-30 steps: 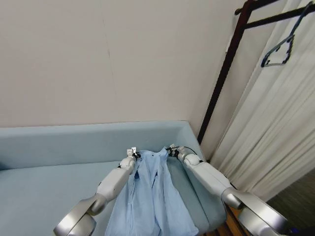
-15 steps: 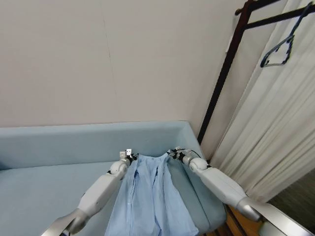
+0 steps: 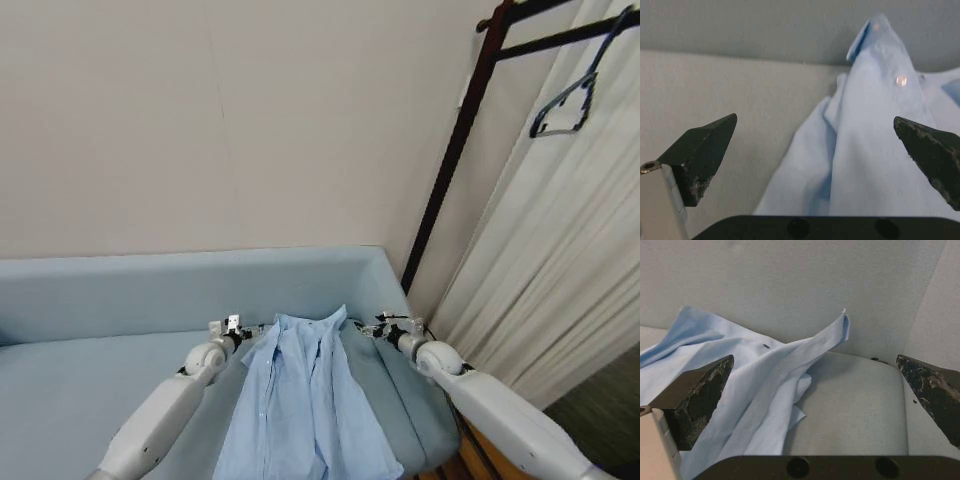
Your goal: Pick up the clothes from the sofa and hang them on the clothes hanger.
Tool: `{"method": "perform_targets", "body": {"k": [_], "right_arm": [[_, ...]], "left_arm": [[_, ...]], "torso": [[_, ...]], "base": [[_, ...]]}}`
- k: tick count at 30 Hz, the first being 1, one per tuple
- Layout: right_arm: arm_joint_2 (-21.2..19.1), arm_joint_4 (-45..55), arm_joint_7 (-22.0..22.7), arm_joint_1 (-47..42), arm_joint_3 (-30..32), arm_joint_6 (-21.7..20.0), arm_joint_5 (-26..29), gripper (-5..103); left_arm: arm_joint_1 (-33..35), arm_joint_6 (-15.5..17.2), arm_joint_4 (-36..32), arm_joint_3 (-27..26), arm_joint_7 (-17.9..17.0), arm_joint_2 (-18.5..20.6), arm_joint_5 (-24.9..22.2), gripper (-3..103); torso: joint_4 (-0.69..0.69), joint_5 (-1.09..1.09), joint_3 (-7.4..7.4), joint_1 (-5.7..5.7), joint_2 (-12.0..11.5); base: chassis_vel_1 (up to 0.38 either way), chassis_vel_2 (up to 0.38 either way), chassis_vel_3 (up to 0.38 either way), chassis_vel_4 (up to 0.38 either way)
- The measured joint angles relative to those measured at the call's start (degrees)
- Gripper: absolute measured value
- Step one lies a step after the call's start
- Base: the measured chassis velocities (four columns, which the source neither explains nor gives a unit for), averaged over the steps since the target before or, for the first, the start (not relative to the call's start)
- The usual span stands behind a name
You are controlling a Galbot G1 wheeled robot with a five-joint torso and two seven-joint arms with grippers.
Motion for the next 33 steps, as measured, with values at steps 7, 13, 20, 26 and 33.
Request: {"method": "perform_targets", "body": {"k": [7, 13, 20, 26, 33], "right_arm": [[0.04, 2.92, 1.63, -0.37, -0.51, -0.98, 0.81, 100], [0.04, 3.21, 1.83, -0.36, -0.74, -1.68, 0.92, 100], [0.31, 2.62, 2.06, -0.62, -0.74, -1.93, 0.69, 100], [0.82, 2.18, 2.23, -0.59, -1.16, -2.35, 0.56, 100], [0.77, 2.0, 2.24, 0.36, -2.0, -2.65, 0.63, 100]], "left_arm": [[1.02, -0.2, 2.87, -0.04, 1.41, -2.63, 1.08, 97], [1.68, -1.08, 3.41, -0.23, 0.83, -2.8, 1.55, 94], [2.21, -1.05, 2.36, -0.91, 0.33, -1.44, 1.8, 95], [1.23, -1.0, 5.36, 0.18, 1.2, -1.8, 2.2, 97], [-0.14, -1.74, 8.95, 1.83, 1.85, -3.63, 4.96, 89]], "torso": [[-0.01, 0.0, 0.0, 0.01, 0.0], [-0.01, 0.0, 0.0, 0.01, -0.01], [0.01, 0.01, 0.0, 0.01, -0.01], [0.0, 0.02, 0.01, 0.01, -0.02], [0.01, 0.03, 0.0, 0.01, -0.01]], "base": [[0.0, 0.0, 0.0, 0.0], [0.0, 0.0, 0.0, 0.0], [0.0, 0.0, 0.0, 0.0], [0.0, 0.0, 0.0, 0.0], [0.0, 0.0, 0.0, 0.0]]}}
